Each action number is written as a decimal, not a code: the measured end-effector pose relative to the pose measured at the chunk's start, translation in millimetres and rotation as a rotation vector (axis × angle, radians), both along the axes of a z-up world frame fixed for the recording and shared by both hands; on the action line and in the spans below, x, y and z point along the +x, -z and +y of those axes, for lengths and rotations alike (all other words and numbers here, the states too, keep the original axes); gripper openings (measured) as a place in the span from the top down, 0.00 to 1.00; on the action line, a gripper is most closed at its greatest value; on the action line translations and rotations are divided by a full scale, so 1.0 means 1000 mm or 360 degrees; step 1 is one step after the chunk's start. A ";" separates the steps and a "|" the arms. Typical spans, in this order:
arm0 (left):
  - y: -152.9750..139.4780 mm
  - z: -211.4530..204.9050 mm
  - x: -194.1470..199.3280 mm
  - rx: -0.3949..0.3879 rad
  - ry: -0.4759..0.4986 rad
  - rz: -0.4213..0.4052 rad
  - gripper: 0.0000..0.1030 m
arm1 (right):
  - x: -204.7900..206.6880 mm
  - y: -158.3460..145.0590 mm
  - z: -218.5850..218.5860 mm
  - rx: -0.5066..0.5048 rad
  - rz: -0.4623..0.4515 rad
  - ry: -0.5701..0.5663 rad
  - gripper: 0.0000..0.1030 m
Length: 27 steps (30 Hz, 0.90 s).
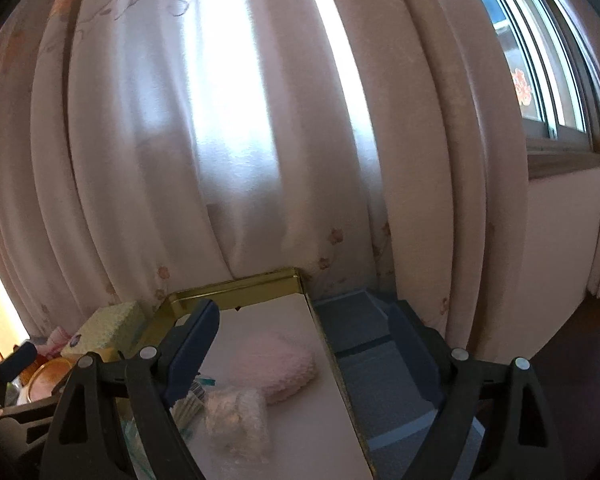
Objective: Organize soft objects
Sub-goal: 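Move both open grippers away from the tray toward the teal cloth and green tissue pack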
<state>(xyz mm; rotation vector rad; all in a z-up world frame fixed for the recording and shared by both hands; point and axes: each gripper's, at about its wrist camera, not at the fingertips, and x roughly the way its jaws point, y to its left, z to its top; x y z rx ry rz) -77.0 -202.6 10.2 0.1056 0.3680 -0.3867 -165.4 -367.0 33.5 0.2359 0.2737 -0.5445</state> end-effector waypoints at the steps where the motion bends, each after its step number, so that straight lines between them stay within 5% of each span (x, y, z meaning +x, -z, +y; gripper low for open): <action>1: 0.000 0.002 0.001 -0.0003 -0.0004 0.0006 0.00 | 0.001 0.000 0.002 -0.0024 0.0010 -0.0001 0.14; 14: -0.002 0.049 0.004 -0.0045 -0.0037 -0.0048 0.00 | 0.009 -0.004 0.023 -0.0203 0.0095 -0.0018 0.15; 27: 0.000 0.110 0.032 -0.0045 -0.0196 -0.0044 0.00 | -0.001 -0.006 0.046 -0.0088 -0.0028 0.0058 0.15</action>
